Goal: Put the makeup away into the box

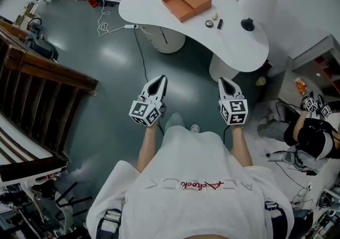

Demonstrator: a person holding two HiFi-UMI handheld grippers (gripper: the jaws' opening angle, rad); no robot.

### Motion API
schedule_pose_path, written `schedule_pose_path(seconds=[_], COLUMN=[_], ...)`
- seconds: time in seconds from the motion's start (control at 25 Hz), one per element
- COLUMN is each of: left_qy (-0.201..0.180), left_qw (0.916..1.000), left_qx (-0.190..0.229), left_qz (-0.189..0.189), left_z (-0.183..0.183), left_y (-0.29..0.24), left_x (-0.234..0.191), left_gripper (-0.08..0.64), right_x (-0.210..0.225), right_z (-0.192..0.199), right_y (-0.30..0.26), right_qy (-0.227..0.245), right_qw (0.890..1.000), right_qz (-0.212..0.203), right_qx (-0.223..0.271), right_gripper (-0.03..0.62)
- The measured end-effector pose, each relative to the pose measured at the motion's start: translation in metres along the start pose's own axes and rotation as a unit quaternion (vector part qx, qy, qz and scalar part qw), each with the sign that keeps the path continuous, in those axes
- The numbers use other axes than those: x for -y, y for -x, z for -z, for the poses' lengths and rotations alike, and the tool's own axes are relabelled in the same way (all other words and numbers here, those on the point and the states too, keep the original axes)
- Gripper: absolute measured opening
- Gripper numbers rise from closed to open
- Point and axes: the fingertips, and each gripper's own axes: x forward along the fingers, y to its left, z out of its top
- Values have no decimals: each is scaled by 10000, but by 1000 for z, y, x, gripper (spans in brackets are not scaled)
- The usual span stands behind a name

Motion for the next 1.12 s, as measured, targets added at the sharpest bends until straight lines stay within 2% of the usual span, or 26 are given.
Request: schedule_pose_path(seconds=[0.2, 0.56, 0.84, 1.12], left_qy=[58, 242, 309, 385], left_qw=[10000, 9996, 9995, 9990], left_qx=[-67, -65, -44, -51], left_qz=[-36, -117, 83, 205], left_z=[9, 16, 16, 0], left_y=[-6, -26, -76, -135], left_x=[-7, -47, -92, -151], left_gripper=[11, 11, 11, 11], right_x=[3, 0, 16, 32], right_z=[3, 1, -13, -42], right_y=[-14, -63, -126, -196], right_qy=[4, 142, 219, 259], right_qw=[10000, 9997, 9995, 9991], right_qz=[-30, -129, 7, 103], right_qx=[-48, -171, -232, -324], right_gripper=[20, 20, 20, 20])
